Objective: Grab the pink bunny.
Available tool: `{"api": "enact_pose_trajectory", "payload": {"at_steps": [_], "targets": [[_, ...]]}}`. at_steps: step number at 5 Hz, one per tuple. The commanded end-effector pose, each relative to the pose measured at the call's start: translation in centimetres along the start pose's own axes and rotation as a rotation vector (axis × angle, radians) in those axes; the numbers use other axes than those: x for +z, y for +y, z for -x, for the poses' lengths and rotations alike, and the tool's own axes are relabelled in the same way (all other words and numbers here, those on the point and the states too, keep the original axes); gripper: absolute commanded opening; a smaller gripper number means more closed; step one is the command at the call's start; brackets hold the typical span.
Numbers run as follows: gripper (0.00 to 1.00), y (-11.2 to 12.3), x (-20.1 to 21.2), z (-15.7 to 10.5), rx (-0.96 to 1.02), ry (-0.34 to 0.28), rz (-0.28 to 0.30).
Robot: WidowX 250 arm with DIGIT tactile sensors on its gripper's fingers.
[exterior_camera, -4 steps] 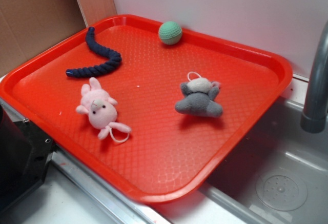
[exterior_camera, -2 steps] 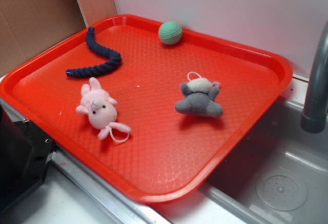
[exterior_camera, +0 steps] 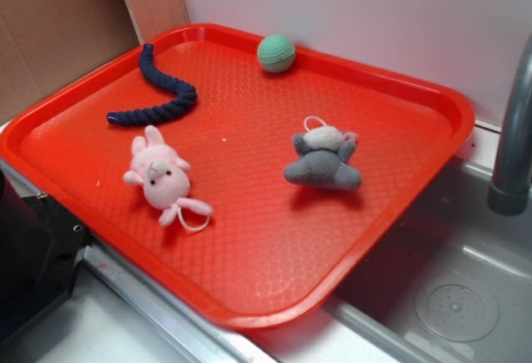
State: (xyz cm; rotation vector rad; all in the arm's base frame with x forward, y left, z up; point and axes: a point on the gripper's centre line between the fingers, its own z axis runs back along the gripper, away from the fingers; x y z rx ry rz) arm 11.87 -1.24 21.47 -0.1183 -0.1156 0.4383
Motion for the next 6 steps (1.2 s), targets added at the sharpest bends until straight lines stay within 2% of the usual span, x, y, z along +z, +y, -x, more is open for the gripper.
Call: {"api": "enact_pose_trajectory", "payload": {"at_steps": [1, 2, 3, 6], "targets": [[1.00, 0.1, -3.7, -0.8, 0.436, -0.091, -0.050], [1.00, 0.3, -6.1, -0.9, 0.456, -0.072, -0.071], [1.00, 0.0, -9.7, -0.9, 0.510, -0.097, -0.115], [1.00, 0.5, -17.9, -1.5, 0.542, -0.117, -0.142]]}}
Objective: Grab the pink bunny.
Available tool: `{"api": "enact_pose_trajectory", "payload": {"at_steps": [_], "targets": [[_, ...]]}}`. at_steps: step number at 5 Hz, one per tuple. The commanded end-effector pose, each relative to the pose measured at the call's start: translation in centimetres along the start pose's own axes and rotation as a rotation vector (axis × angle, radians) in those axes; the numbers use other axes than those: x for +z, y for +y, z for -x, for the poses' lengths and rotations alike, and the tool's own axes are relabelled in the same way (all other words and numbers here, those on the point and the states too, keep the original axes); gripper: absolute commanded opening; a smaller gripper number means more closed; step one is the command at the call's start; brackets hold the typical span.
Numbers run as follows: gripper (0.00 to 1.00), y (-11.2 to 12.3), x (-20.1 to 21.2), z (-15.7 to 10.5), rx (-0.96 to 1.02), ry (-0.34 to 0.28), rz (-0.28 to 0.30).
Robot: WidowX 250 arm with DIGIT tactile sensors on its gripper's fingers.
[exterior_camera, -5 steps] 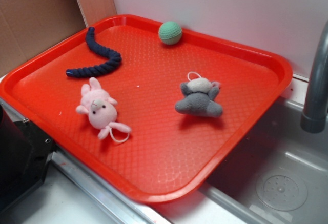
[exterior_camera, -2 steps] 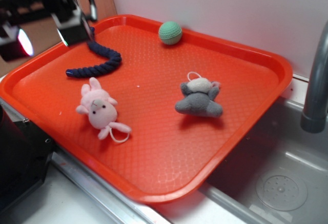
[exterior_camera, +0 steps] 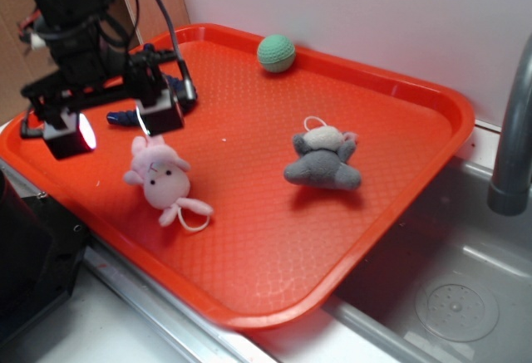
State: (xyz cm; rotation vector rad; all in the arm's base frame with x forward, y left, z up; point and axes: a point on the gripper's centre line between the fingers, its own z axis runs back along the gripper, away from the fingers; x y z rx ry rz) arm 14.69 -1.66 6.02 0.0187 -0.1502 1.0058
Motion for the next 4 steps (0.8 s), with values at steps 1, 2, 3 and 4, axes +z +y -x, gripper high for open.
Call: {"api": "enact_pose_trajectory", "payload": {"at_steps": [1, 2, 3, 4], "targets": [[0.45, -0.6, -3.6, 0.5, -0.021, -0.020, -0.004], [0.00, -0.5, -4.2, 0.7, -0.016, -0.022, 0.005], [0.00, -0.1, -3.8, 0.5, -0.003, -0.026, 0.019], [0.00, -0.2, -1.8, -0.2, -0.068, -0.032, 0.039]]}}
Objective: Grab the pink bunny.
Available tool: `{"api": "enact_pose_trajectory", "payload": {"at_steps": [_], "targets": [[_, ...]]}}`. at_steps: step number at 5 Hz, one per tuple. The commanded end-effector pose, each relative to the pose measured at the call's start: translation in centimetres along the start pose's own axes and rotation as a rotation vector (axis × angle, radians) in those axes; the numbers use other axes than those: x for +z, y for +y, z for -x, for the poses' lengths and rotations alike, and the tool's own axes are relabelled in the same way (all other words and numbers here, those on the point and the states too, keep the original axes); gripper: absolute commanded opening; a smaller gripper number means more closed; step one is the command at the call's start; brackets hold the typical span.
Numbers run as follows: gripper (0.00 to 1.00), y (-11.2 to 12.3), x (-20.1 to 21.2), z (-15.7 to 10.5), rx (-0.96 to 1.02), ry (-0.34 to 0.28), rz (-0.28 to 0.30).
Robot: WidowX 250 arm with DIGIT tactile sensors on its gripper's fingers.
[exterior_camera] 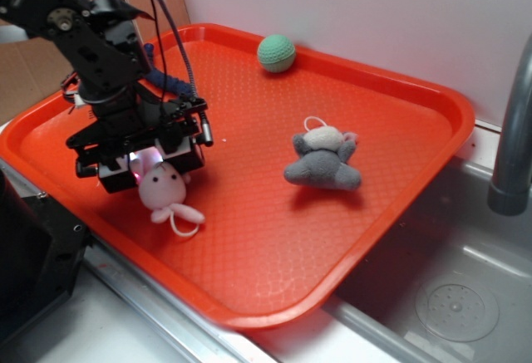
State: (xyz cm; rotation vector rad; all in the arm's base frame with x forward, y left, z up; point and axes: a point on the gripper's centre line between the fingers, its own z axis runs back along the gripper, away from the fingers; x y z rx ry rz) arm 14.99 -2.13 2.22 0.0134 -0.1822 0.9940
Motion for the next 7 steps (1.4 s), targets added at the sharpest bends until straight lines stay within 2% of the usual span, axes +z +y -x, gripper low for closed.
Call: {"api": "enact_pose_trajectory", "payload": {"at_steps": [1, 2, 3, 4, 5, 6, 7], "targets": [[0.00, -0.9, 5.7, -2.9, -0.242, 0.025, 0.022], [0.00, -1.9, 10.2, -4.6, -0.445, 0.062, 0.044], [0.00, -2.5, 14.0, -5.5, -0.675, 0.141, 0.088], [0.00, -2.4, 16.8, -6.2, -0.814, 0.164, 0.095], [0.00, -2.5, 18.5, -6.4, -0.871, 0.107, 0.109], [0.00, -2.8, 19.7, -6.5, -0.909, 0.085, 0.122], [0.00, -3.1, 19.1, -6.9, -0.910, 0.096, 0.088]]}}
